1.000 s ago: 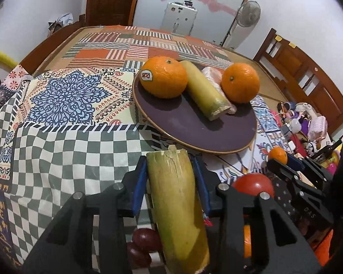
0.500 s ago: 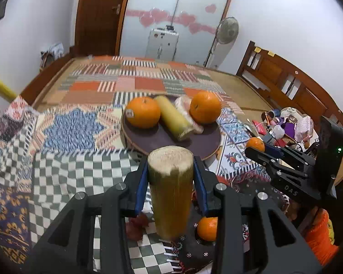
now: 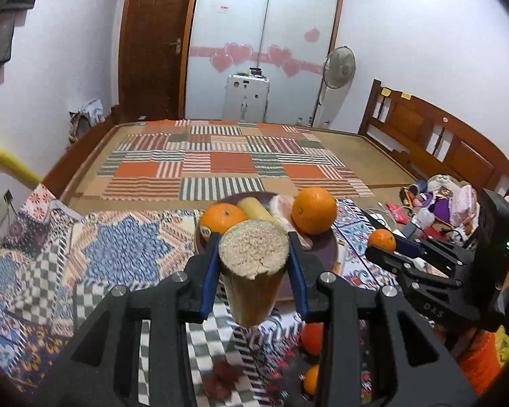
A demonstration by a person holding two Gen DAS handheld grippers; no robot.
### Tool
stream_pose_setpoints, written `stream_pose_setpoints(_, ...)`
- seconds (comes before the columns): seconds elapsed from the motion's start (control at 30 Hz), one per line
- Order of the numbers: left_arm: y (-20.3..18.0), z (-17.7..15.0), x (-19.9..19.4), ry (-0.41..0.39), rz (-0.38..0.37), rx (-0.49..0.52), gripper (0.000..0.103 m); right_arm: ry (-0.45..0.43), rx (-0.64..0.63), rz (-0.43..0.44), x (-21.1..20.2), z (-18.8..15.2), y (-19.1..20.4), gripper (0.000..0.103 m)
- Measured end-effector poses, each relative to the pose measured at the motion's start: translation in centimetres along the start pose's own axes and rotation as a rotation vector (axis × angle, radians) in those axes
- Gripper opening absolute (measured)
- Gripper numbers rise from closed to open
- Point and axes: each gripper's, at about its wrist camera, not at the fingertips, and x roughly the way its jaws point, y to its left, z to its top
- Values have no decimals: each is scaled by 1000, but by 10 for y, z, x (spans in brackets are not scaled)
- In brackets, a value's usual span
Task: Organize fruits
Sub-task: 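Carry the cylinder to the plate with left gripper while right gripper brings the tangerine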
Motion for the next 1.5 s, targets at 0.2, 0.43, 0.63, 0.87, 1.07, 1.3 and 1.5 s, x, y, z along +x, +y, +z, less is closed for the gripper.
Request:
stream_pose_setpoints(0.2,4,10,20,12,12,0,37,3,-12,8,11,6,5,32)
stream_pose_setpoints(0.43,-1,16,43,12,34,26,37,18,-34,6,23,9,8,32)
stream_pose_setpoints(0.63,-5,24,61,23,43,44,37,54,-59,11,37,10,10,32)
stream_pose_setpoints(0.87,-4,31,86,67,21,32,37,112,-87,-1,56,12,11,32)
stream_pose_setpoints(1.07,-12,34,103,86,22,60,37,173,-53,29,69,8,4,32)
stream_pose_setpoints(1.3,-17,38,120,114,27,60,37,200,-23,43,75,9,-1,32)
stream_pose_setpoints(1.5,-16,33,123,132,38,69,40,202,-18,33,76,10,-1,32)
